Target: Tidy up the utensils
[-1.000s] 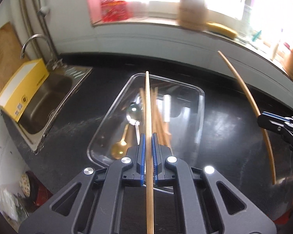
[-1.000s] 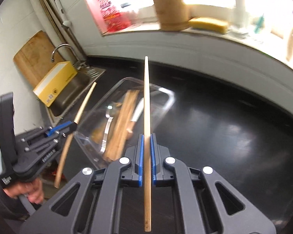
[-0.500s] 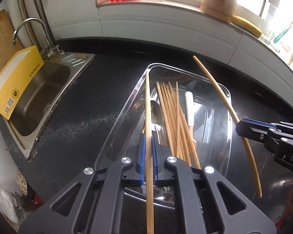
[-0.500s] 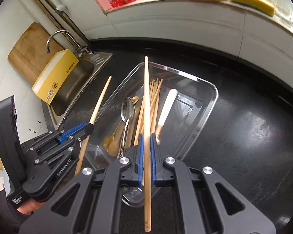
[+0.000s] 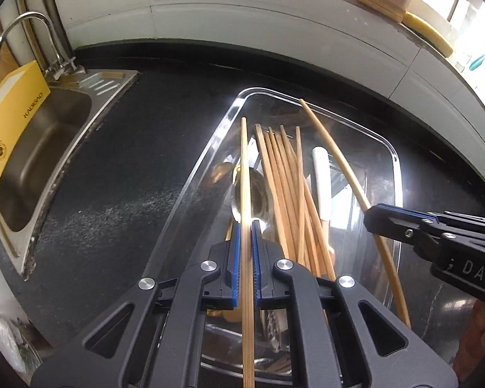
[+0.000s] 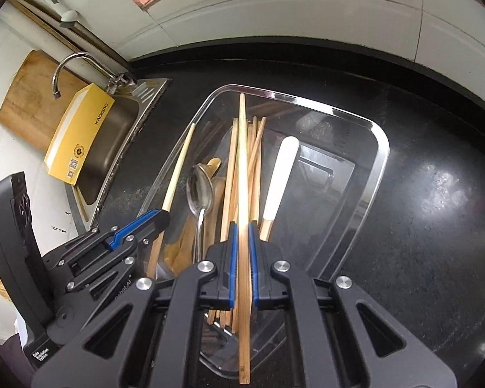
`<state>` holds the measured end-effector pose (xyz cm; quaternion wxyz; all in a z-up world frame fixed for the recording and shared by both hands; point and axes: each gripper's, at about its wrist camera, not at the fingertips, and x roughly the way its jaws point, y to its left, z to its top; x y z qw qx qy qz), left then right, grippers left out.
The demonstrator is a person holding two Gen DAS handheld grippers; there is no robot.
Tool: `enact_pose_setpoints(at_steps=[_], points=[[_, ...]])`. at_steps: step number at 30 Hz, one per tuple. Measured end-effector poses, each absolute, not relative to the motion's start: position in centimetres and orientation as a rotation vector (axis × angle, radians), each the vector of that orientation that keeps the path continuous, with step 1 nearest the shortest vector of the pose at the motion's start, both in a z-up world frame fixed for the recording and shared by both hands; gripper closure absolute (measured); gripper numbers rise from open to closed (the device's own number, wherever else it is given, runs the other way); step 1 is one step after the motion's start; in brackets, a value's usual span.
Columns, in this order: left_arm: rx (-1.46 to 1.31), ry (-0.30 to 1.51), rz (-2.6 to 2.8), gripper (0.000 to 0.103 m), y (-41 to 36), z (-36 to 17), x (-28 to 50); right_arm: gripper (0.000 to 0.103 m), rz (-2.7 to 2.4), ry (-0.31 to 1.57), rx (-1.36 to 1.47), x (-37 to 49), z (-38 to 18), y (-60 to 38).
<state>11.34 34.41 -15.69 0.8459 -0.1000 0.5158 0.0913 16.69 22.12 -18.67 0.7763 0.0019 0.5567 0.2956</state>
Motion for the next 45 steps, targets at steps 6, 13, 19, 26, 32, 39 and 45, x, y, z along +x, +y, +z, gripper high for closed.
enact_pose_setpoints(at_steps=[6,13,19,26,32,39,45], points=[[-0.214,1.097,0.188,0.097,34.7,-16.5,11.8,0.096,0.646,1.21,0.012,17.8,-19.1,22.4],[-0.233,1.108,0.19,0.095,35.2,-17.2,11.9,0.095,0.649,1.242,0.02,18.8,-19.7,22.6],[-0.228,1.046,0.195,0.009,35.7,-15.7,11.4,0.022,0.63,1.164,0.032,19.5,-17.8,21.2],[-0.238,1.025,0.191,0.009,36.3,-14.4,10.7,0.022,0.632,1.139,0.058,20.2,-16.0,19.5],[-0.24,1.007,0.191,0.009,35.9,-13.3,10.3,0.022,0.641,1.13,0.056,19.4,-15.5,19.8],[-0.229,0.967,0.207,0.009,35.9,-11.3,9.3,0.022,0.643,1.082,0.064,17.4,-13.5,18.5],[-0.19,0.939,0.196,0.009,34.0,-9.3,8.3,0.022,0.606,1.04,0.093,14.8,-12.1,14.7]])
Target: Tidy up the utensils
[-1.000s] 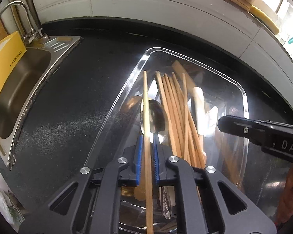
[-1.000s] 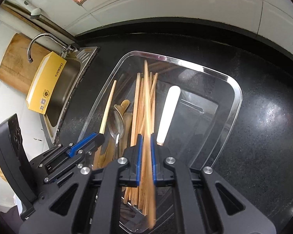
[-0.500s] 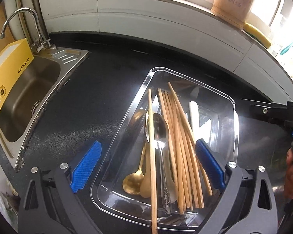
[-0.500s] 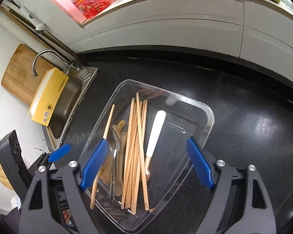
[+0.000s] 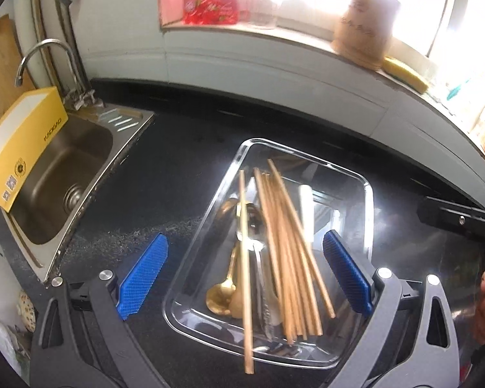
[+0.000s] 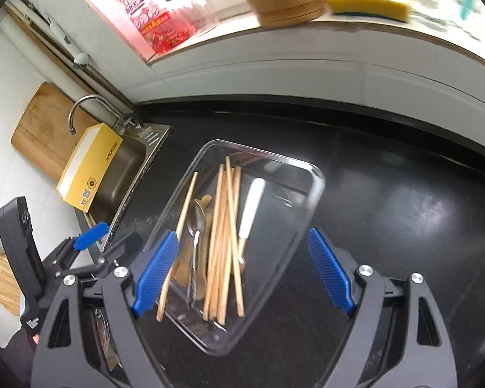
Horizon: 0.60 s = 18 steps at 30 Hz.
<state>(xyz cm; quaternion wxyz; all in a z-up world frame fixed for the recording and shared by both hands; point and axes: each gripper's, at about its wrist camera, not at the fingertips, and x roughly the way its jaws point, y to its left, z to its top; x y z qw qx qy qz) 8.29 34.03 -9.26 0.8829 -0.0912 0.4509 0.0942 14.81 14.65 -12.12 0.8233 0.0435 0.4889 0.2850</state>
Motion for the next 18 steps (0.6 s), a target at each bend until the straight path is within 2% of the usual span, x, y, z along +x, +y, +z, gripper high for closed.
enact_pose_setpoints(at_steps=[8,18], points=[[-0.121,0.941,0.061,0.009,26.5,-8.5,7.6,0.022,0.485,0.996,0.15,10.4,-11.2,6.2],[-0.026,0.931,-0.201,0.009,11.5,-7.9,6.7,0.022,0.247,0.933,0.245,3.0,-9.7,-8.8]])
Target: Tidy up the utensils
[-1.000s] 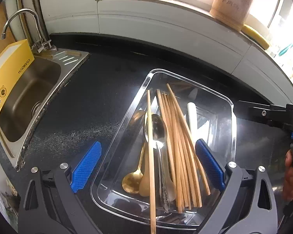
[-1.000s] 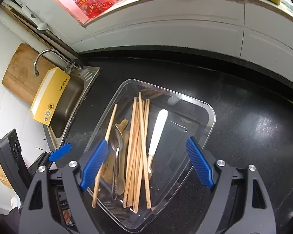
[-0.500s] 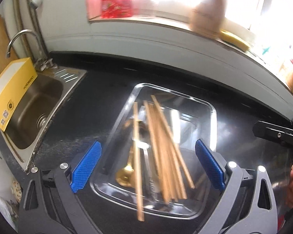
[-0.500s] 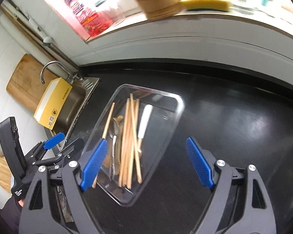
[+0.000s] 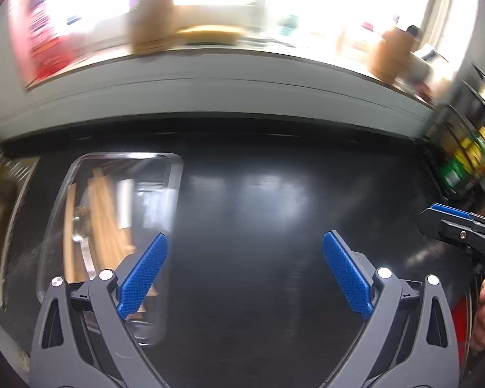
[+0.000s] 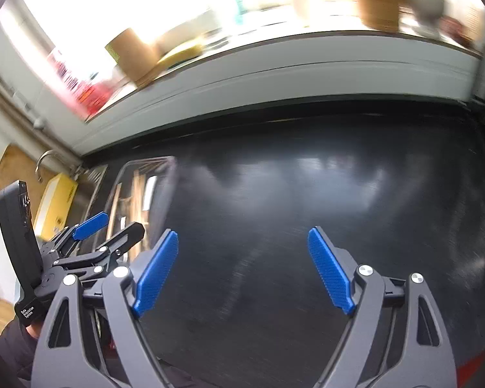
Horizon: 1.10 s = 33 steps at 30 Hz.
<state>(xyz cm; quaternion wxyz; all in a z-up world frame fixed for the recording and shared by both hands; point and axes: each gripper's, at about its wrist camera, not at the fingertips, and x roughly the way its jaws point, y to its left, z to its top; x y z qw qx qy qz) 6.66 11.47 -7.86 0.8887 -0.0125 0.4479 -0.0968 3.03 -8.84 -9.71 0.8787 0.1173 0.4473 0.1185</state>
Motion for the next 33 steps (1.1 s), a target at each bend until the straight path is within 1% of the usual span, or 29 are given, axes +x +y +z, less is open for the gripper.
enact_pose_setpoints(at_steps=[7,10,13,14,16,22,27,33], points=[[0.032,0.926,-0.329,0.009,2.6,-7.4,4.7,0.022,0.099,0.905,0.279,-1.5,-9.5,-17.5],[0.036,0.939,-0.342,0.009,0.5,-7.4,4.2,0.022,0.053,0.897,0.252,-2.9,-9.5,-19.7],[0.038,0.956,-0.326,0.009,-0.7,-7.5,3.5,0.022,-0.011,0.879,0.156,-4.1,-9.3,-20.7],[0.037,0.964,-0.317,0.008,-0.9,-7.6,3.3,0.021,-0.028,0.872,0.129,-4.3,-9.4,-20.8],[0.037,0.971,-0.294,0.006,-1.1,-7.7,3.0,0.015,-0.038,0.862,0.105,-4.5,-9.3,-20.9],[0.046,0.955,-0.232,0.006,-0.4,-7.6,1.9,0.009,-0.038,0.849,0.116,-4.5,-10.0,-21.2],[0.039,0.933,-0.194,0.006,0.6,-7.2,1.6,0.007,-0.018,0.847,0.107,-3.9,-10.0,-20.6],[0.054,0.946,-0.201,0.006,0.8,-7.2,1.7,0.007,0.027,0.868,0.115,-3.4,-10.5,-19.6]])
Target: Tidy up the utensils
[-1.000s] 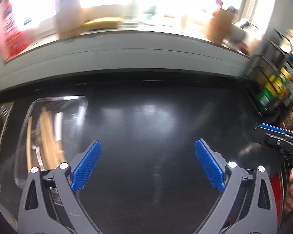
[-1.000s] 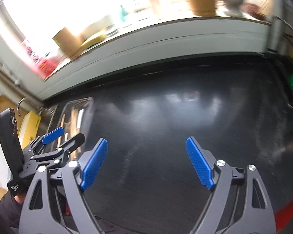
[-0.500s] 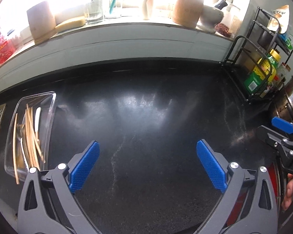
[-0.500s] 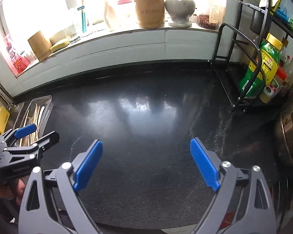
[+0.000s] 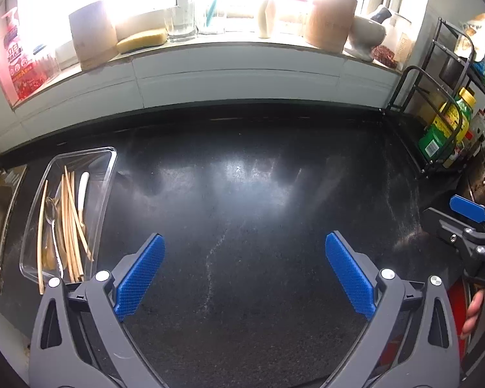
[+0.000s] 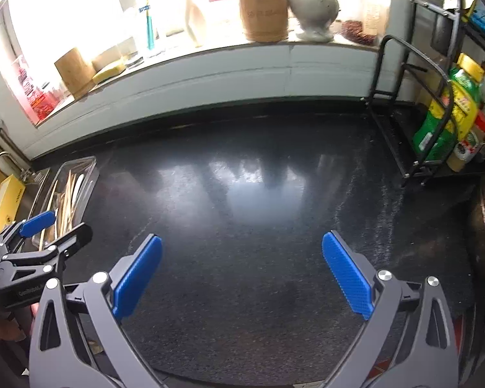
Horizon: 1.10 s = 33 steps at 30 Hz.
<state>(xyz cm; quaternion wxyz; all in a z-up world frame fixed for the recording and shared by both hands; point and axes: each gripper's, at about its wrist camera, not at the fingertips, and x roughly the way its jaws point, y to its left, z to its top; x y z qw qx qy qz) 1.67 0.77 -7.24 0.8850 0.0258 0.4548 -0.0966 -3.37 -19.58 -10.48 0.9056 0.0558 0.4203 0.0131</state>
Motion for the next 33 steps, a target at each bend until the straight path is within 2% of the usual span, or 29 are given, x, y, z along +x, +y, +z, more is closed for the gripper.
enact_pose_setpoints(at_steps=[33], points=[[0.025,0.944,-0.189,0.006,2.4,-7.2,0.5,0.007,0.064,0.879,0.052,-4.0,-10.6,-17.1]])
